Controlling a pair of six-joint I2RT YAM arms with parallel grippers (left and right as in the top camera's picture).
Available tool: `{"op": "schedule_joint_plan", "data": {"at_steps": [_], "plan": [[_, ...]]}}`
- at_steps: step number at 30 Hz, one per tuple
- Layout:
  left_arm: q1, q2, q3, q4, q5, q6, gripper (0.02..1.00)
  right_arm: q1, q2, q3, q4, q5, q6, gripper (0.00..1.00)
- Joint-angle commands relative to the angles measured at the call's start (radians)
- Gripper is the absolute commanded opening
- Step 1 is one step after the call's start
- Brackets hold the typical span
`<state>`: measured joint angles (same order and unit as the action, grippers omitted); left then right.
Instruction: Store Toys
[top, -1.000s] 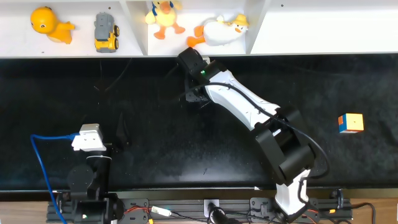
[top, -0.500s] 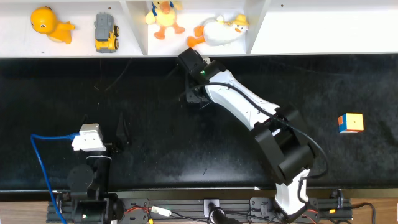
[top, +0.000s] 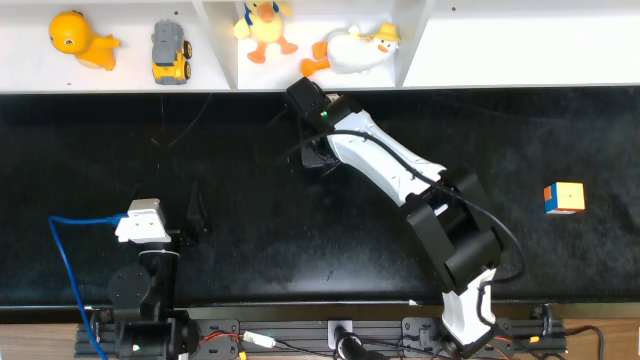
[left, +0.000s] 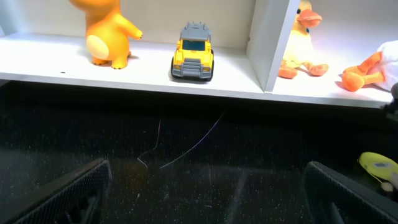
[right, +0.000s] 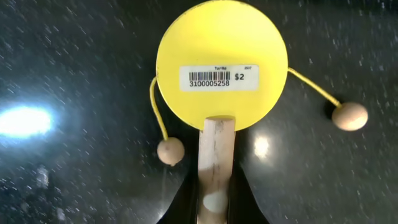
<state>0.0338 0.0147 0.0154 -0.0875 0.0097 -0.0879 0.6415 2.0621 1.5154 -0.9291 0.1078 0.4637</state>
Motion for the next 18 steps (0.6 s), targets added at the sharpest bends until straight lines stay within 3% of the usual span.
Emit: {"op": "schedule_joint_plan", "data": {"at_steps": [1,6,10,18], "plan": [[-0.007,-0.012,-0.008,0.004,-0.012,-0.014,0.998,-0.001,0.032,0.06,-0.058,-0.014,0.0,0.045],[-0.007,-0.012,-0.008,0.004,-0.012,-0.014,0.996,0.0,0.006,0.158,-0.195,-0.019,0.0,0.045],[-0.007,-0.012,-0.008,0.004,-0.012,-0.014,0.998,0.006,-0.063,0.175,-0.284,-0.092,0.0,0.047],[-0.007,-0.012,-0.008,0.004,-0.012,-0.014,0.998,0.009,-0.24,0.161,-0.394,-0.097,0.009,0.047]]}}
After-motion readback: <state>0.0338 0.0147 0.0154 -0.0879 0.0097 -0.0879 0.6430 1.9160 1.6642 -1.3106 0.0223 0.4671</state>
